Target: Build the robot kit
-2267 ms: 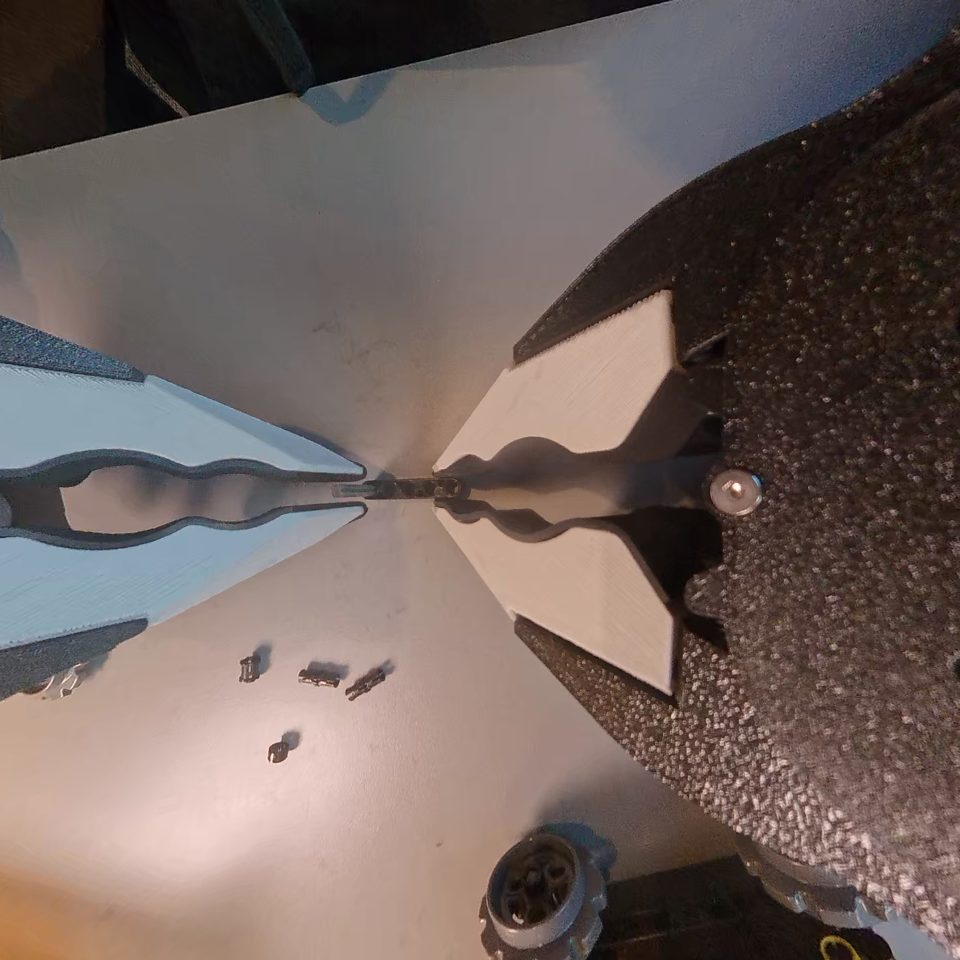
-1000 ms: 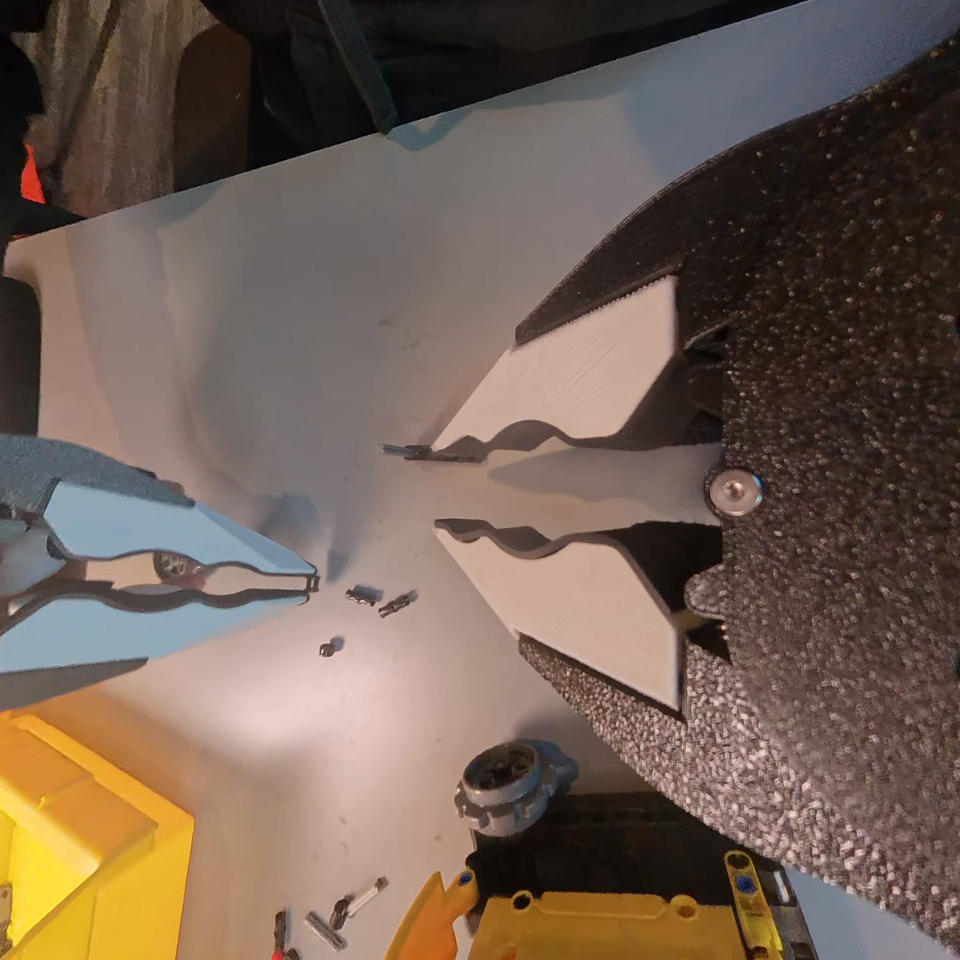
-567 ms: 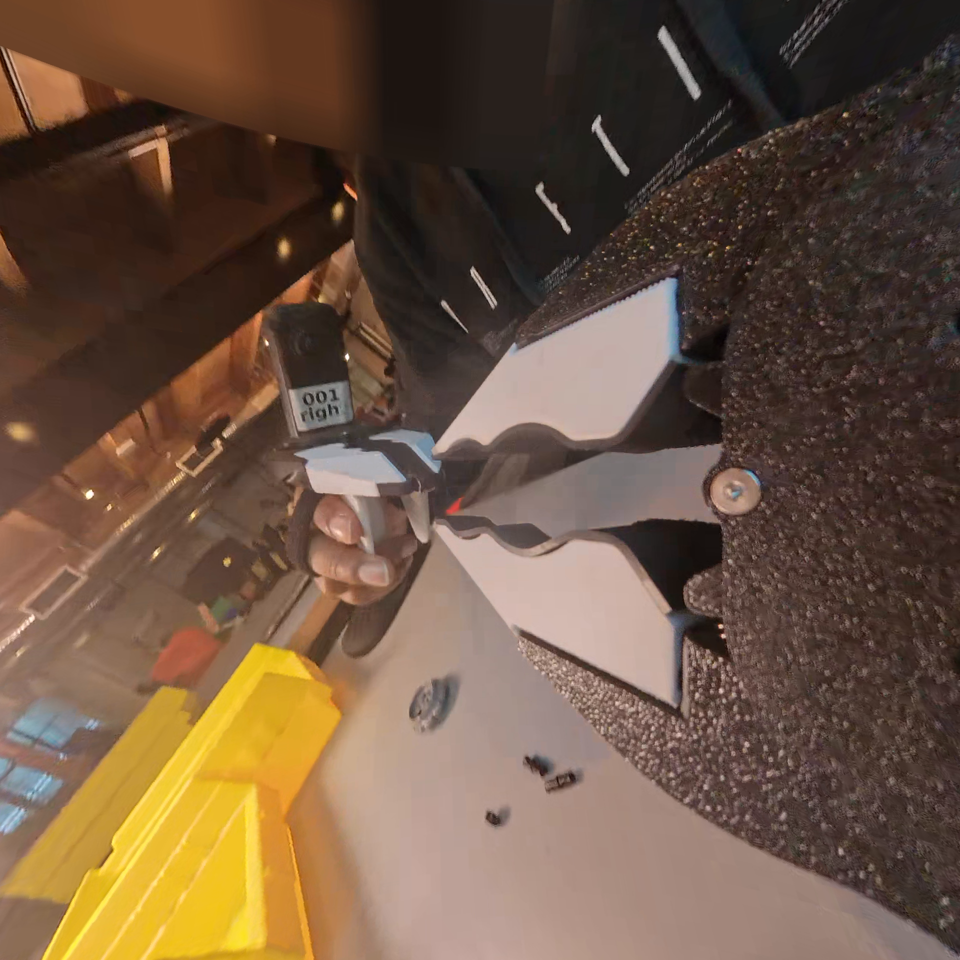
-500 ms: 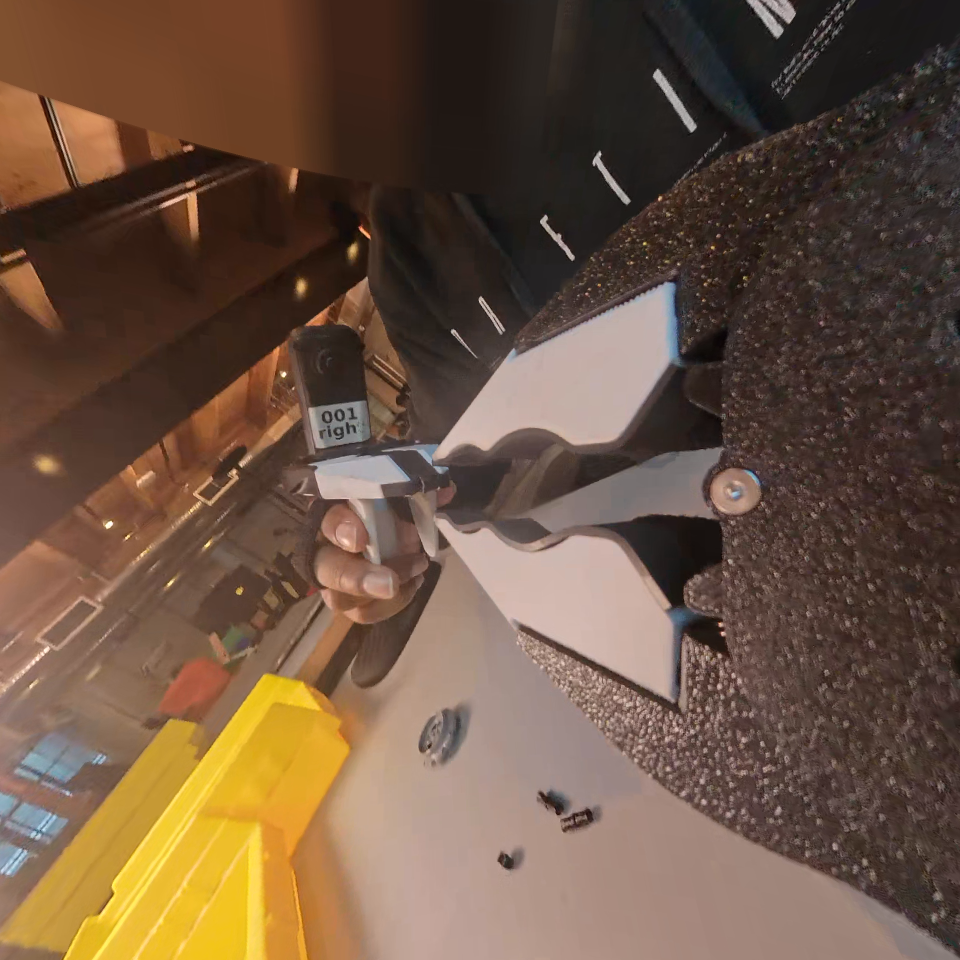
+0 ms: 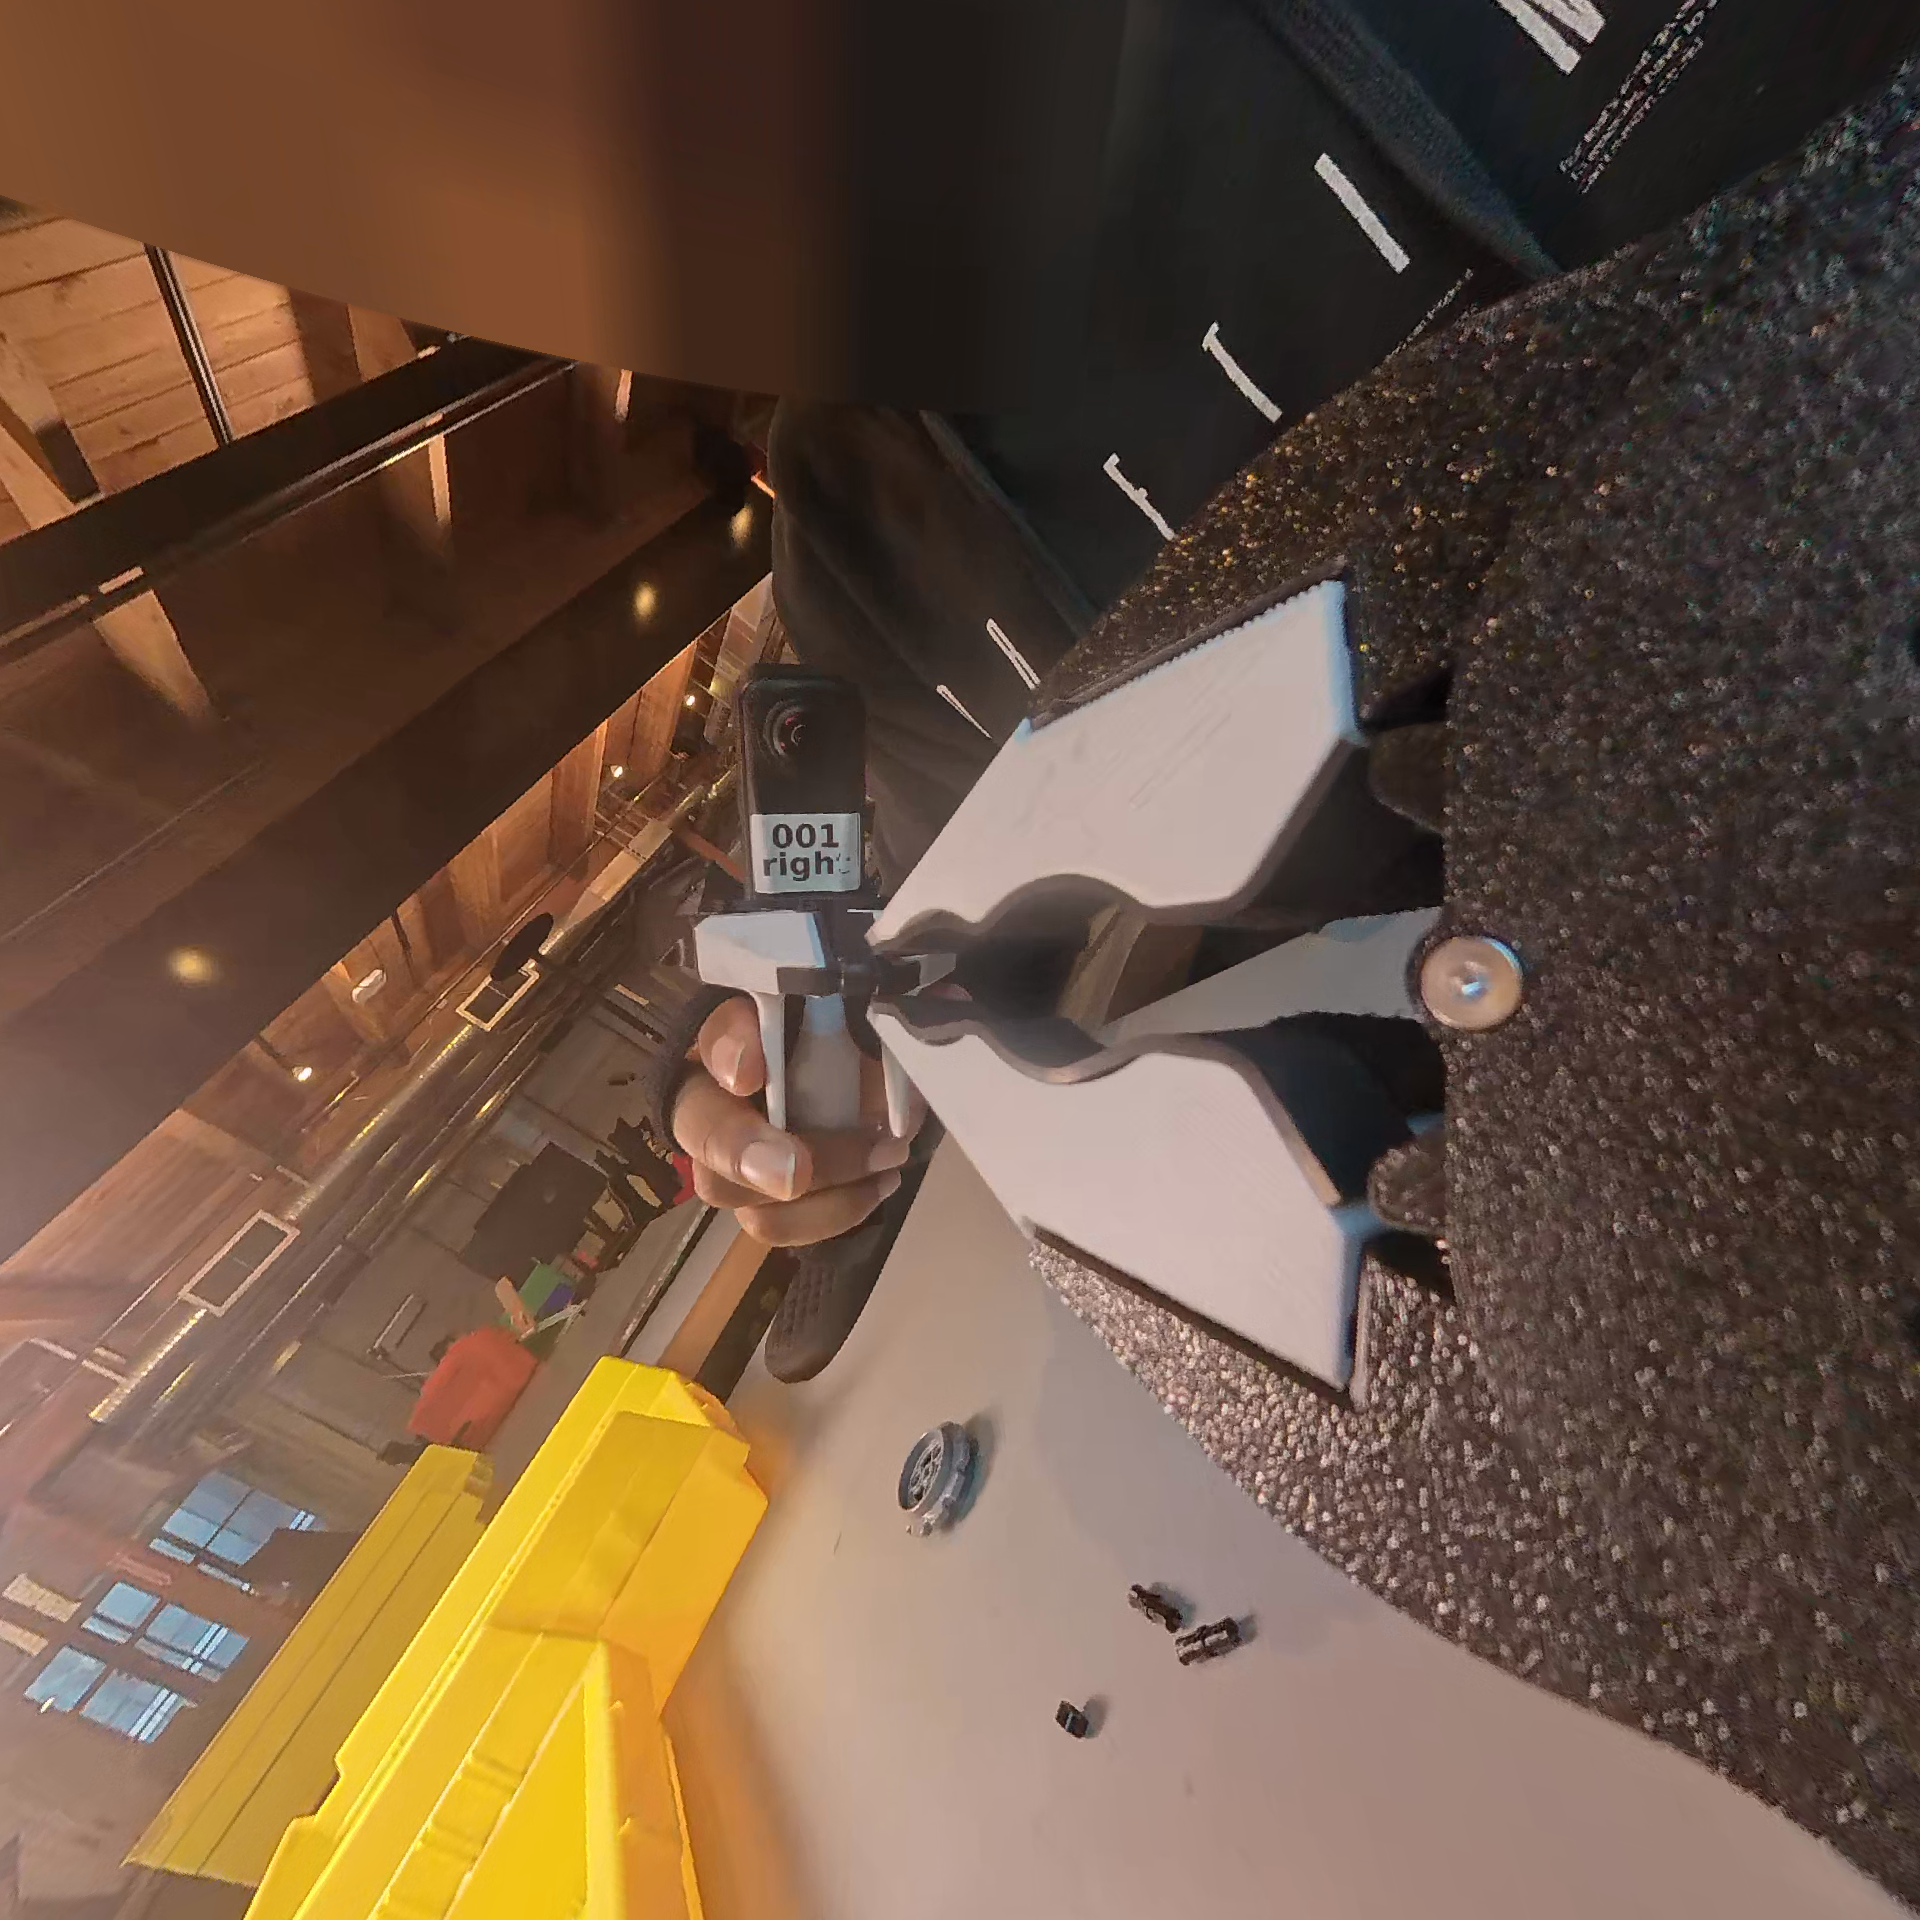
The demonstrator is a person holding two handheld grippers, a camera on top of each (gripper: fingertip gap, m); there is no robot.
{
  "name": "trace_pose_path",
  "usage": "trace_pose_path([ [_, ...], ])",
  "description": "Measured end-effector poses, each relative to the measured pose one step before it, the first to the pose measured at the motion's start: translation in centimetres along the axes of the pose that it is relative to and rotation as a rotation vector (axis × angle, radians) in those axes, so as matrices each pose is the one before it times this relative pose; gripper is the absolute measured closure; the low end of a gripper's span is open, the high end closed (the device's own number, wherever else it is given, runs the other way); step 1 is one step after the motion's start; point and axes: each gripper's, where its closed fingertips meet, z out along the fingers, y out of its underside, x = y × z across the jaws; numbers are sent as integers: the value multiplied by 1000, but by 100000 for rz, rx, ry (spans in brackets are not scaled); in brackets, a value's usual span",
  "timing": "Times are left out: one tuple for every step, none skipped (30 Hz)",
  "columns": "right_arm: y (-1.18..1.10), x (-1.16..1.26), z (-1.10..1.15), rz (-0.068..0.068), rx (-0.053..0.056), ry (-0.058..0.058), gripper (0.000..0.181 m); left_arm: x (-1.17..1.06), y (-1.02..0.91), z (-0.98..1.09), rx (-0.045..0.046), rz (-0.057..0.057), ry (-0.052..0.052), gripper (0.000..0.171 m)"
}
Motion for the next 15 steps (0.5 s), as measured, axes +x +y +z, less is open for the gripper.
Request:
trace_pose_path([
  [14, 37, 13, -464, 38, 912, 174, -12, -45, -21, 175, 460, -282, 167],
  [46, -3, 25, -1113, -151, 802, 174, -53, -2, -28, -24, 524, -406, 167],
  [17, -20, 0, -1464, -124, 811, 174, -22, 13, -17, -149, 568, -325, 167],
  [-3, -14, 3, -1132, -15, 760, 174, -12, 11, -16, -133, 576, -246, 167],
  [6, 3, -9, -874, -121, 599, 174, -12, 4, -13, -88, 499, -284, 167],
  [0, -2, -12, -934, 6, 553, 174, 1, 5, 5, -86, 166, -58, 167],
  [-25, -13, -20, -847, 30, 446, 174, 21, 8, -3, -4, -43, 165, 167],
  [-30, 5, -14, -789, -18, 477, 174, 15, -14, -17, 156, 50, 79, 167],
  [-1, 2, -18, -740, -204, 377, 174, -7, -27, -14, 175, 202, -139, 167],
  [5, -4, -20, -778, -61, 355, 174, 1, -31, -23, 81, 138, -87, 167],
  [-22, -3, -36, -413, 2, 375, 175, 7, -49, -36, 237, 100, -55, 167],
  [8, 57, -73, -156, -61, 662, 178, -23, -135, -94, 741, 46, -226, 167],
  [-77, -36, -112, -451, 522, 18, 181, -59, -195, -139, 964, -80, -368, 167],
  [-48, -116, -68, 257, 130, -417, 181, -52, -85, -117, 110, 118, -340, 167],
  [17, -209, -19, 437, -312, -901, 181, -18, 46, -49, -682, 597, -370, 167],
])
